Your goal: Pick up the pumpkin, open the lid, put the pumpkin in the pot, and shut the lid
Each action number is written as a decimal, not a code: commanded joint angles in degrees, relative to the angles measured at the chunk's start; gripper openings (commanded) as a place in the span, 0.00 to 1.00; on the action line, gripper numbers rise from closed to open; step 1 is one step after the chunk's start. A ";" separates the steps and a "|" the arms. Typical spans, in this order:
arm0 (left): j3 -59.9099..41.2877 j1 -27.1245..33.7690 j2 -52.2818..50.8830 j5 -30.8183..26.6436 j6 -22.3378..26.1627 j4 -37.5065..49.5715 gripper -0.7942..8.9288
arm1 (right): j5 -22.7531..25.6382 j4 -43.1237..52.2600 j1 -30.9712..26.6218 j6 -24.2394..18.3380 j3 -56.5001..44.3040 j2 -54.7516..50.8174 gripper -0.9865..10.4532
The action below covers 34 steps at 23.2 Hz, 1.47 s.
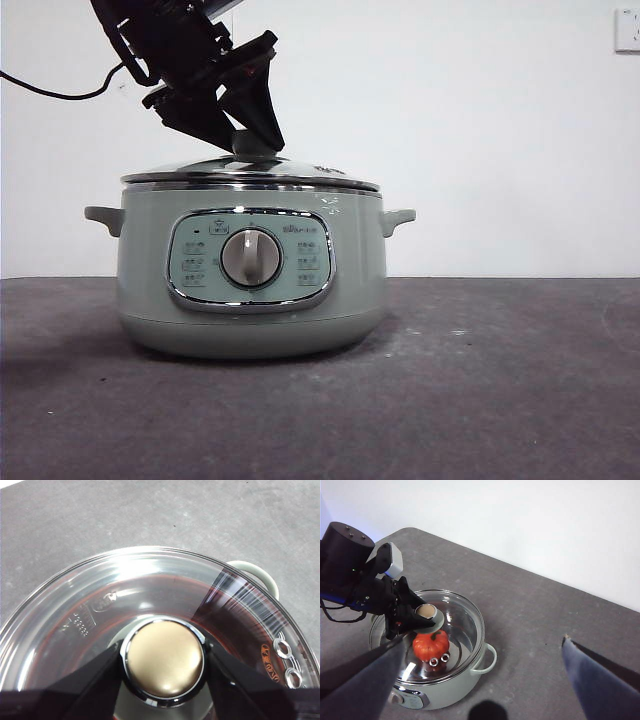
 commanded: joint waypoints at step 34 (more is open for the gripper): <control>0.31 -0.26 -13.57 0.85 -0.22 -13.35 0.57 | -14.71 -14.53 0.15 1.44 -0.11 0.39 0.61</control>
